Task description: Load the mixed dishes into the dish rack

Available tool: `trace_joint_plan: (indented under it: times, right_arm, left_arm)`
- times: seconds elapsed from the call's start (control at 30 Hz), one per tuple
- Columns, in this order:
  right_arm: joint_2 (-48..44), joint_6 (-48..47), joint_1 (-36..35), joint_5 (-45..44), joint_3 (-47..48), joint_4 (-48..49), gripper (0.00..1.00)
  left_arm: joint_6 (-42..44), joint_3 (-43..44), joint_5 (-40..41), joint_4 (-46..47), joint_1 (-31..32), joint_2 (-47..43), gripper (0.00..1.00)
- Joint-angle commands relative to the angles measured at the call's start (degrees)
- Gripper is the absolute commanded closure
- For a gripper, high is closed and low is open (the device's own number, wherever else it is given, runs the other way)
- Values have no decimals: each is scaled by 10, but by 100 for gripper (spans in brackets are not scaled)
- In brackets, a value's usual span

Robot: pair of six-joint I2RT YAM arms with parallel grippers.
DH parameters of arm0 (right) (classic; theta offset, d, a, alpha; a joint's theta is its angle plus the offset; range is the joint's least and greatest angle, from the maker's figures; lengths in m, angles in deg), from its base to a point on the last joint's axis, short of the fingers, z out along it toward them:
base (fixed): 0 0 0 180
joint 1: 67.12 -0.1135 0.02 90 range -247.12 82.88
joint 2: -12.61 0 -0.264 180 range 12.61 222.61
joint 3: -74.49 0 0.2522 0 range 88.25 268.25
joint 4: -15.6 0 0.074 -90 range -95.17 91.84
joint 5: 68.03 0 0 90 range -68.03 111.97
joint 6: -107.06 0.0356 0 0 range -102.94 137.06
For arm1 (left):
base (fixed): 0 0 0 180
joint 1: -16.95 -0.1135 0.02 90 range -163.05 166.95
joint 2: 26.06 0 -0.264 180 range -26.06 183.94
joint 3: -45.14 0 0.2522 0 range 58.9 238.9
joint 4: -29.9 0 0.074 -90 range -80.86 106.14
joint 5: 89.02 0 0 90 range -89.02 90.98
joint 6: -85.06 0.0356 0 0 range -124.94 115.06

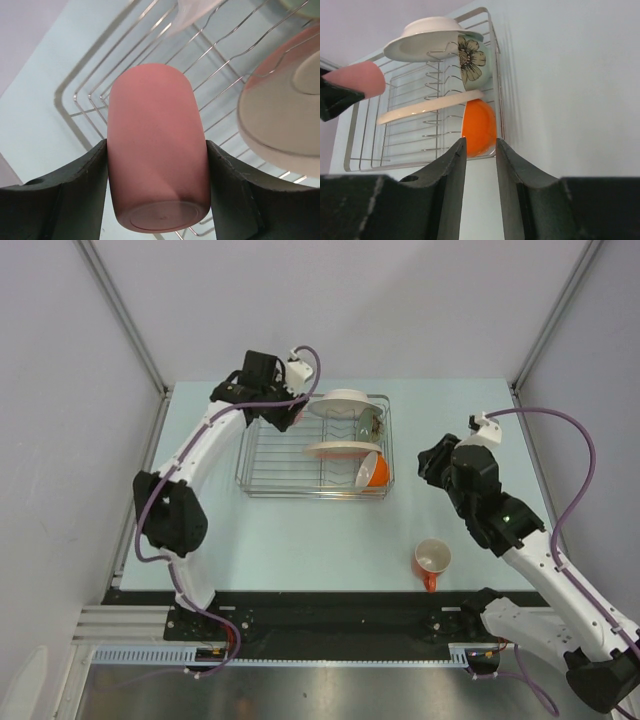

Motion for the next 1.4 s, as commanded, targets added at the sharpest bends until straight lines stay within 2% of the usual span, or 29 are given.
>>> trace_joint_plan:
  times: [0.0,0.03,0.2,0.47,0.93,1.03,1.07,1.1,1.13,1.17,1.23,1.37]
  right_arm:
    - [-25,15,0,-30,-3,-13,66]
    - [-27,17,0,-31,-4,-15,66]
    - [-36,21,-1,-35,-11,-22,67]
    - [-36,28,0,-32,-15,-22,67]
    - [-43,31,0,-30,-21,-25,65]
    - [-42,31,1,-27,-21,-27,62]
    - [-42,32,0,-27,-22,-27,61]
    - [-42,31,1,-26,-23,-27,61]
    - [-42,32,0,-24,-23,-27,61]
    - [-42,32,0,-22,-23,-27,60]
    - [-40,31,0,-16,-24,-27,59]
    - [-35,30,0,-11,-24,-23,58]
  left_arm:
    - [38,16,44,8,1,53,100]
    - [39,23,68,5,1,64,100]
    - [56,27,83,2,-1,97,100]
    - [90,54,88,-46,-3,137,100]
    - [85,62,82,-35,-17,189,100]
    - [78,62,85,-32,-18,188,58]
    - [76,60,87,-30,-19,187,40]
    - [75,55,87,-27,-20,184,31]
    - [72,51,88,-20,-20,179,17]
    - [72,49,88,-17,-21,176,10]
    - [71,46,88,-15,-21,170,2]
    - [69,47,80,-12,-21,158,0]
